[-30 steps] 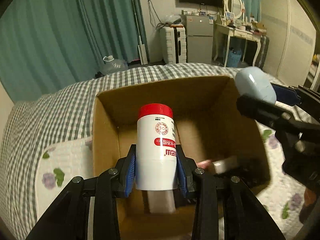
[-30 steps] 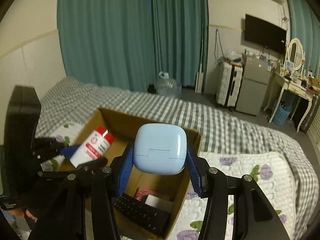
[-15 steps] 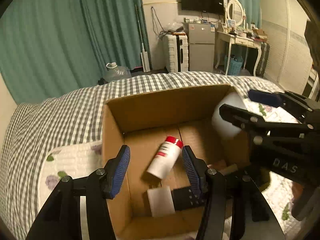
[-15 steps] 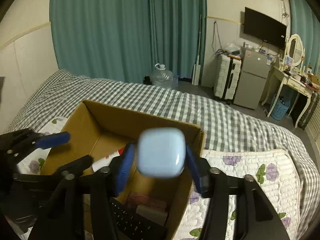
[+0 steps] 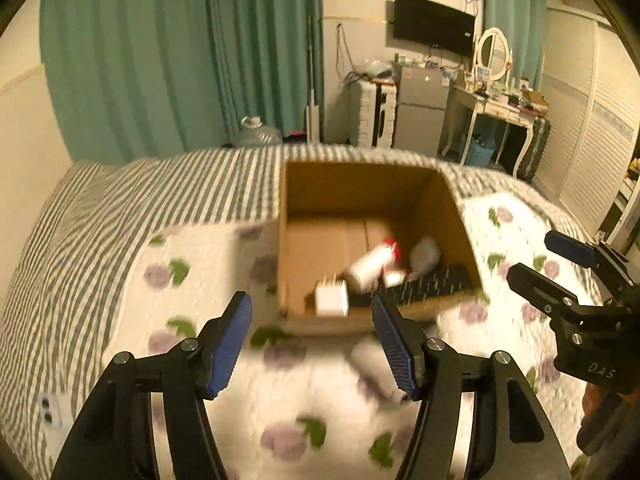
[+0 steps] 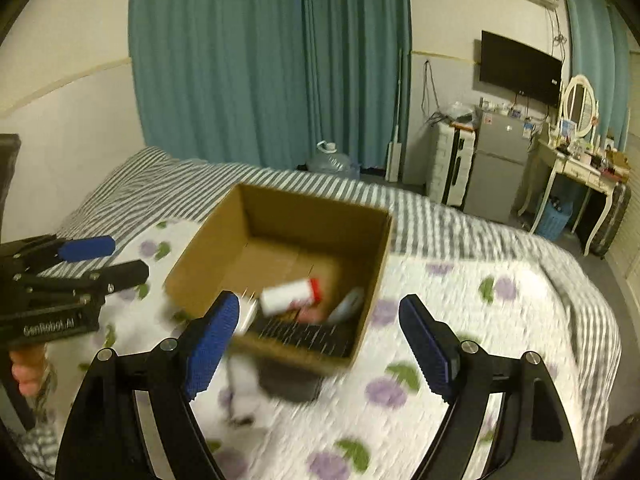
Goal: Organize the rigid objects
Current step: 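Move both grippers back toward the white device and grey power bank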
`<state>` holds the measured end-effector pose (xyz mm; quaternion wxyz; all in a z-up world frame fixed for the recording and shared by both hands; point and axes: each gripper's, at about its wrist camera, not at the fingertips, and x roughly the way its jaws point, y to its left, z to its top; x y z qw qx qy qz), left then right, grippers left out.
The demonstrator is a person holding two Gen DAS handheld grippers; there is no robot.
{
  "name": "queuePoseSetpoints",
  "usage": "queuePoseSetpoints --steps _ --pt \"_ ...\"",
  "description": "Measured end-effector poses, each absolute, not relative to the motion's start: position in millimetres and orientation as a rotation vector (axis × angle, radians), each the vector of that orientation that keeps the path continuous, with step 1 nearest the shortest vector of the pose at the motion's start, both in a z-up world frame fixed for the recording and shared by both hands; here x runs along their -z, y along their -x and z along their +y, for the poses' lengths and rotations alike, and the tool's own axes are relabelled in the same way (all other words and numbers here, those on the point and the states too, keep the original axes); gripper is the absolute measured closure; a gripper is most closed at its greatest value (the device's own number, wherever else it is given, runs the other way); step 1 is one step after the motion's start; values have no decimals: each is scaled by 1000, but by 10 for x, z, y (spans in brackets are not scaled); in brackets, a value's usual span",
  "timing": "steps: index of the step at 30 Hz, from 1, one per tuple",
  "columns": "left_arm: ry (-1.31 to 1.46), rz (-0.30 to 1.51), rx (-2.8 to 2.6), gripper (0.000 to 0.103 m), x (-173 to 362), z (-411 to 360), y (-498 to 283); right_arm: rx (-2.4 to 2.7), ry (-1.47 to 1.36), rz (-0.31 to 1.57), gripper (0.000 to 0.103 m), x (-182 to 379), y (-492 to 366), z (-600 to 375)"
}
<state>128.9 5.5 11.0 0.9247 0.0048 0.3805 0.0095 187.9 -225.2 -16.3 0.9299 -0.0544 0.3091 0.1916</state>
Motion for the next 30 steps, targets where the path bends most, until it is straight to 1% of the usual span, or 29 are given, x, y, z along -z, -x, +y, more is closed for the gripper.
queuePoseSetpoints --steps 4,11,13,15,17,20,21,24,30 --pt "-5 813 -65 37 158 166 -1040 -424 111 679 21 397 -1667 -2176" --pt "-5 864 -92 37 618 258 -1007 -475 145 726 21 828 -1567 -1949" --pt "-35 865 -108 37 714 258 -1054 -481 157 759 25 994 -1629 -1899" --pt "-49 867 -108 37 790 259 -1091 -493 171 813 33 1177 -1702 -1845" --pt "-45 878 -90 37 863 274 -1121 -498 193 844 35 1294 -1737 -1790" --pt "-33 895 -83 37 959 306 -1161 -538 211 888 46 1448 -1790 -1669" --pt "-34 900 -86 37 988 312 -1166 -546 226 901 48 1502 -1801 -1623" --pt "-24 918 -86 38 1067 356 -1190 -543 262 953 52 1692 -1848 -1533" --pt "18 932 -78 38 1122 422 -1208 -510 249 1030 52 1939 -2033 -1475"
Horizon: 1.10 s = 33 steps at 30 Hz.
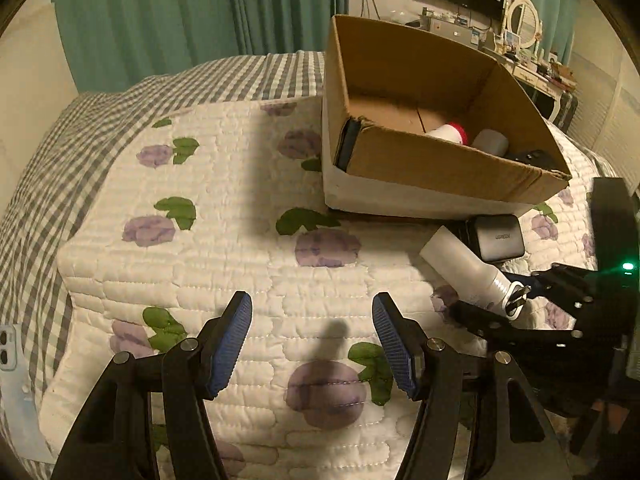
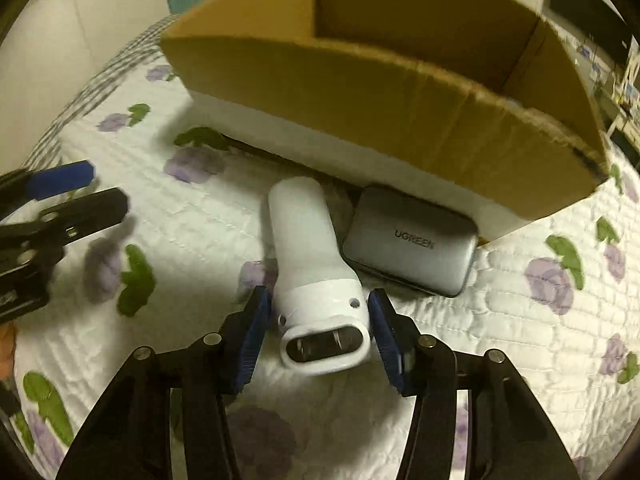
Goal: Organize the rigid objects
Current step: 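Move both grippers back toward the white device and grey power bank, then grasp the white cylindrical device with the right gripper while the left grasps the grey UGREEN power bank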
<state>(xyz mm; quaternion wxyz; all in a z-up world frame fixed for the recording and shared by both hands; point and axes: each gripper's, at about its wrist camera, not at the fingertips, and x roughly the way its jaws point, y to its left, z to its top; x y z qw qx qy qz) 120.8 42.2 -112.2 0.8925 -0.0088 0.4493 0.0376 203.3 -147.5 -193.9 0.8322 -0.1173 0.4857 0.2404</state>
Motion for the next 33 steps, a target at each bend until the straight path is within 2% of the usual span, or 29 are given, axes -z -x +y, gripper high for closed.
queuePoseSetpoints --steps 6,16,22,27,33 --pt "9 956 -94 37 1160 393 -1253 -494 261 1012 56 1975 -2050 -1451" --pt "1 969 -38 37 1054 -29 -1288 -404 255 916 56 1538 -1594 -2099" --pt "62 977 28 37 1016 -408 -1336 -264 93 899 56 1321 -1703 -2739" --pt "77 999 45 37 1123 -690 -1507 -236 79 856 56 1097 -1951 -2954" --pt "91 1019 41 37 1287 -894 -1791 -235 1 880 56 1194 -2013 -3159"
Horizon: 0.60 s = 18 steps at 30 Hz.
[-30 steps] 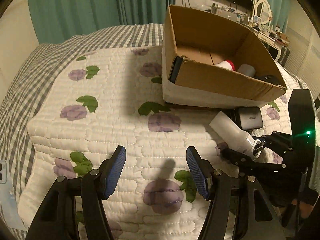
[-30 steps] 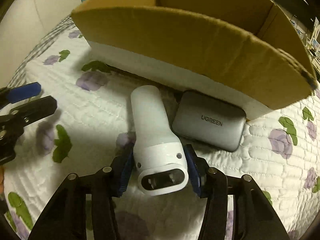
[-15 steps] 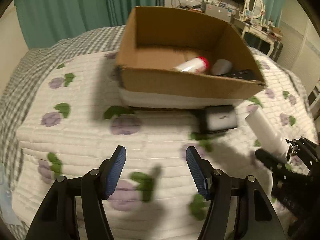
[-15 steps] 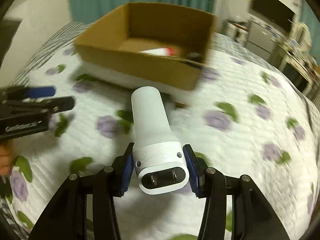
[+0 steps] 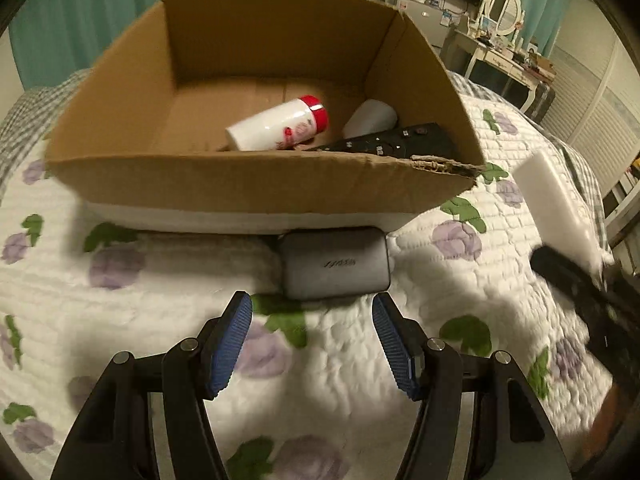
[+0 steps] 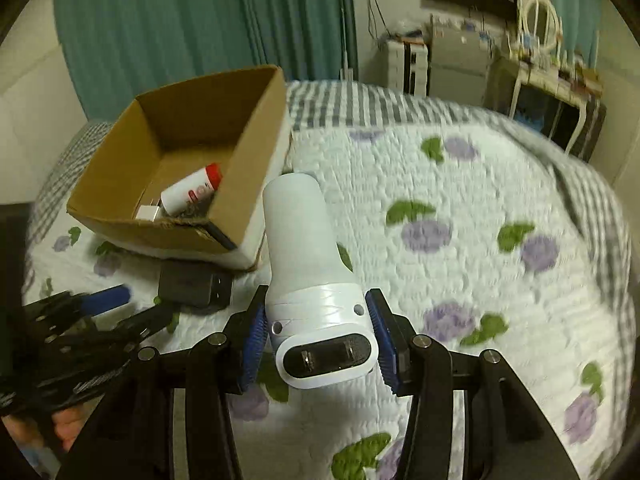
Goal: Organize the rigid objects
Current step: 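Grasp the white cylindrical device with the right gripper while the left grasps the grey UGREEN power bank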
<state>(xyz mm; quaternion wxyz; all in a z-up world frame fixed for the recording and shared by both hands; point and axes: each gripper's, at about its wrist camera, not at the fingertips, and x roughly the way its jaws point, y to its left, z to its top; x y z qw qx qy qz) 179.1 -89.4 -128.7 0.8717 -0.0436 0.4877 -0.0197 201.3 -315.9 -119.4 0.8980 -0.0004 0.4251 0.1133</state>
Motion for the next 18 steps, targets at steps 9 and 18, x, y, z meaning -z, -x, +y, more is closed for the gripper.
queuePoseSetpoints --steps 9,18 --pt "84 1015 -5 32 1453 -1055 -2022 -245 -10 894 56 1233 -2003 -3184" --pt "30 1010 -21 34 1541 -1075 -2011 -232 1 909 56 1295 -2018 -3166"
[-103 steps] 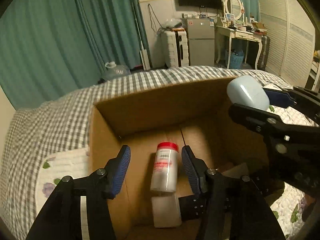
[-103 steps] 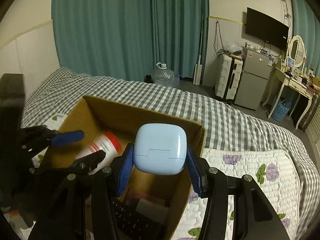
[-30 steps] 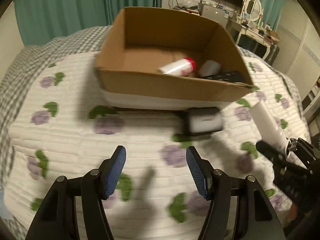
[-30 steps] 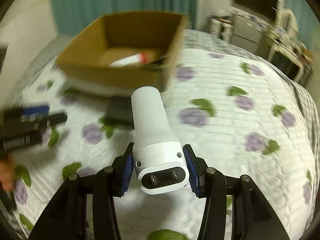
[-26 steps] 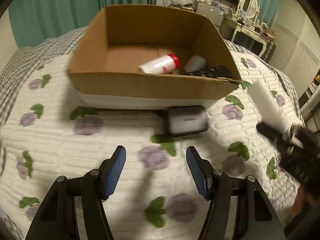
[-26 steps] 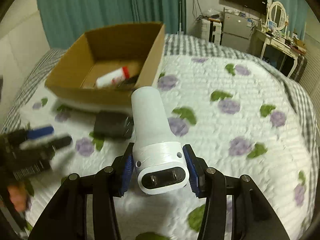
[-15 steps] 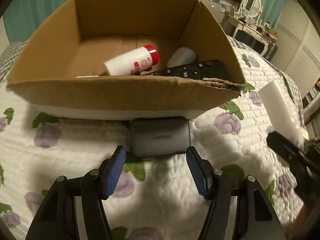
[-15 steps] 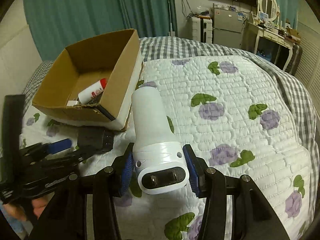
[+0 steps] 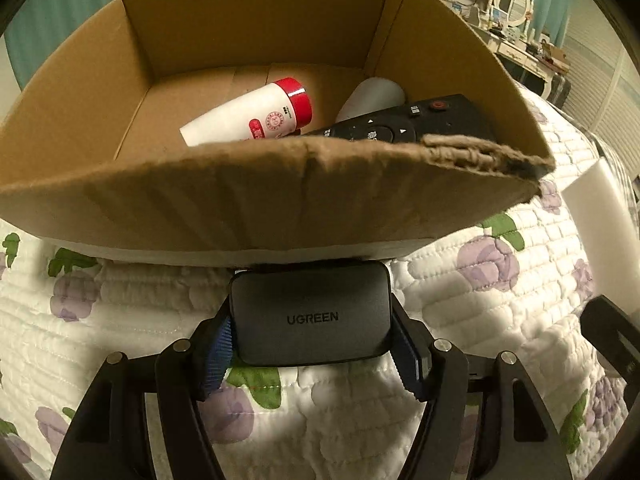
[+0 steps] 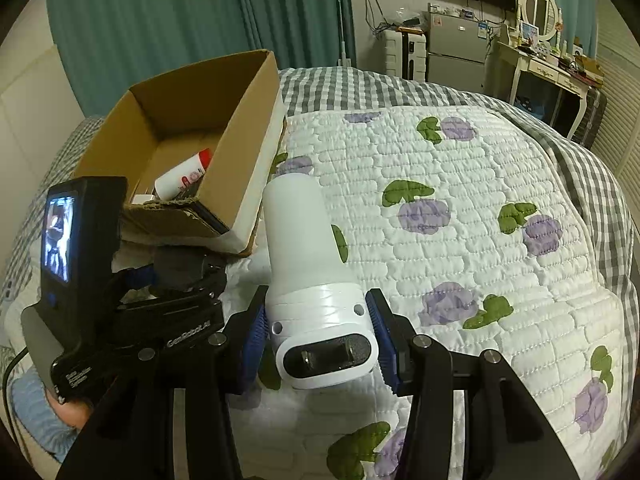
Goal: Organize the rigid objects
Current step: 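Grasp the white cylindrical device with the right gripper while the left grasps the grey UGREEN power bank, then carry both held items into the cardboard box and open both grippers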
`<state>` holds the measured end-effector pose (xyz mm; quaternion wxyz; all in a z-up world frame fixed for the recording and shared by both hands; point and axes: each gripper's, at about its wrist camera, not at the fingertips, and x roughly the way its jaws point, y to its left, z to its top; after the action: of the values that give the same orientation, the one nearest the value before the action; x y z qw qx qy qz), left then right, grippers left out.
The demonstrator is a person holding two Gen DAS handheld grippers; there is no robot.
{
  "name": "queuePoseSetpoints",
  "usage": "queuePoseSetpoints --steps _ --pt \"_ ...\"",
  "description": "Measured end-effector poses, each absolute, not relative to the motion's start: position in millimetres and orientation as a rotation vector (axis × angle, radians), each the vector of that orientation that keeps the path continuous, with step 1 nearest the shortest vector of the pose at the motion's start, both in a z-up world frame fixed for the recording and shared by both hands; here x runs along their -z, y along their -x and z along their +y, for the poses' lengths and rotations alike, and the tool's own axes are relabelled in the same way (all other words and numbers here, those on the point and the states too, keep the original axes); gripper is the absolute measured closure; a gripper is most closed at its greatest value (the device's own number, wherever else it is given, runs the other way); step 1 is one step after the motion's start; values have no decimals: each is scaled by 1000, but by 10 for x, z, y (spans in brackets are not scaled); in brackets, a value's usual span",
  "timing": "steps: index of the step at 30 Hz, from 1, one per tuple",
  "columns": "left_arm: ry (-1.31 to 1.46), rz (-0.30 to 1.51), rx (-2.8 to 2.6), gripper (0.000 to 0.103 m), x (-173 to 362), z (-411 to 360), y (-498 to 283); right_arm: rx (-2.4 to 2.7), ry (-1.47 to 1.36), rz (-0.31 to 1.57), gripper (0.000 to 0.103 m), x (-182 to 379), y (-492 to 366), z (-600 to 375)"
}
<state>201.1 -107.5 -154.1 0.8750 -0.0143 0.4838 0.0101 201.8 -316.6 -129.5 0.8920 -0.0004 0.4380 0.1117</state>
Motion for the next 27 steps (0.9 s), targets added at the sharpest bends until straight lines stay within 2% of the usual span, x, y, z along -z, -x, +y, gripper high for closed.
queuePoseSetpoints --steps 13,20,27 --pt "62 995 49 34 1164 -876 -1508 -224 18 876 56 1221 -1896 -3097" --pt "57 882 100 34 501 -804 -1207 -232 31 822 56 878 -1763 -2973" --pt "57 772 112 34 -189 -641 -1431 -237 58 719 56 326 -1697 -2828"
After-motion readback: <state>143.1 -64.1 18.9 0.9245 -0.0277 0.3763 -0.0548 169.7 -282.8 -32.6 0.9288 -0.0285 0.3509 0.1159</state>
